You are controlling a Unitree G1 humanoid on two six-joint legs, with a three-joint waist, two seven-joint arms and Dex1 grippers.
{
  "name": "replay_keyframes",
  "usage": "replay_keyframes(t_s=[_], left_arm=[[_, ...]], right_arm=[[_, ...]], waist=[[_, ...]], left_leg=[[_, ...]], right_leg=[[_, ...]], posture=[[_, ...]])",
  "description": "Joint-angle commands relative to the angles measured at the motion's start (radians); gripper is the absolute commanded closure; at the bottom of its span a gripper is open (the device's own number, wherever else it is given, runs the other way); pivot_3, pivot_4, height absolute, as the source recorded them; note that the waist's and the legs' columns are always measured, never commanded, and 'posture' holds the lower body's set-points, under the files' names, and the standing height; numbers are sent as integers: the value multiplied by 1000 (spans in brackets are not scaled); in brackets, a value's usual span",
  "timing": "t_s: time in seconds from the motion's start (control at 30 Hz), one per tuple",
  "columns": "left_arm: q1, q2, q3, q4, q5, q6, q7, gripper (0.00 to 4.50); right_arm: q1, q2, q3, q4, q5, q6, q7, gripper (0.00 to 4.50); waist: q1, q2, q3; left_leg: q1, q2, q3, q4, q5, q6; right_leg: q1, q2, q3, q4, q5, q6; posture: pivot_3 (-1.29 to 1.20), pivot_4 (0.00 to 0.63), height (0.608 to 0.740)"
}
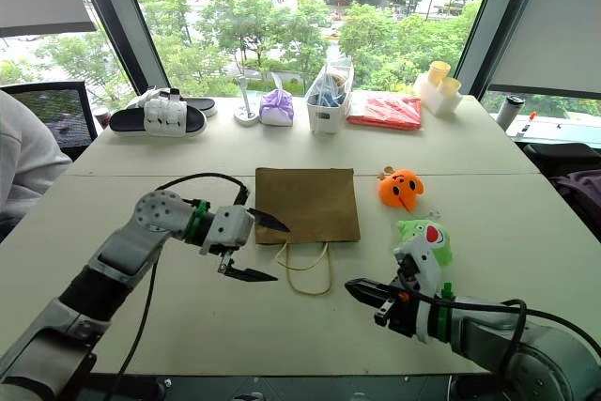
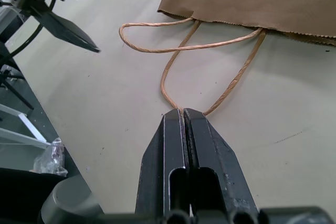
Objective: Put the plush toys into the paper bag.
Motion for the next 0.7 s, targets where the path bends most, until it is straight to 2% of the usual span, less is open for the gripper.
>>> replay_keyframes(t_s=[0.03,0.1,0.17,0.27,0.3,0.43,0.57,0.7], left_arm=[[-32,-47,-30,96,51,-76,17,58],[-46,-87,-46,182,73,-115,21,58],[-63,-131,-30,259,71,-152,42,577],[-96,-170,22,304,20,-131,44,1806],[-104,-174,34,310,6,-117,35,2446],[-123,-193,68,295,-42,-41,22,4390],[-167,-238,135,244,-113,170,110,4491],[-190,-259,174,192,-149,284,163,4491]], right_arm=[[-18,7,1,-6,0,-15,5,4500],[-21,10,4,-4,-7,-18,3,4500],[-20,14,2,-9,-9,-20,-5,4500],[2,24,-12,-27,-5,-24,-19,4500],[4,29,-6,-32,-8,-27,-24,4500],[-9,54,21,-42,-13,-34,-42,4500],[-80,125,87,-24,-94,-91,-94,4500],[-179,216,173,41,-205,-137,-153,4500]], waist=[[0,0,0],[0,0,0],[0,0,0],[-1,0,0],[-1,0,0],[-4,0,0],[-3,0,0],[-8,0,0]], left_leg=[[0,0,0,0,0,0],[0,0,0,0,0,0],[0,0,0,0,0,0],[0,0,0,0,0,0],[0,0,0,0,0,0],[1,0,-1,0,0,0],[0,0,-1,1,0,0],[1,0,-2,1,1,-1]], right_leg=[[0,0,0,0,0,0],[0,0,0,0,0,0],[0,0,-1,0,0,0],[0,0,-1,0,0,0],[0,0,-1,0,0,0],[0,0,-1,2,0,0],[0,0,-1,2,0,1],[0,1,-1,3,0,1]], posture=[[0,150,740],[0,150,740],[0,150,740],[0,150,740],[0,150,740],[0,150,740],[0,150,740],[0,150,740]])
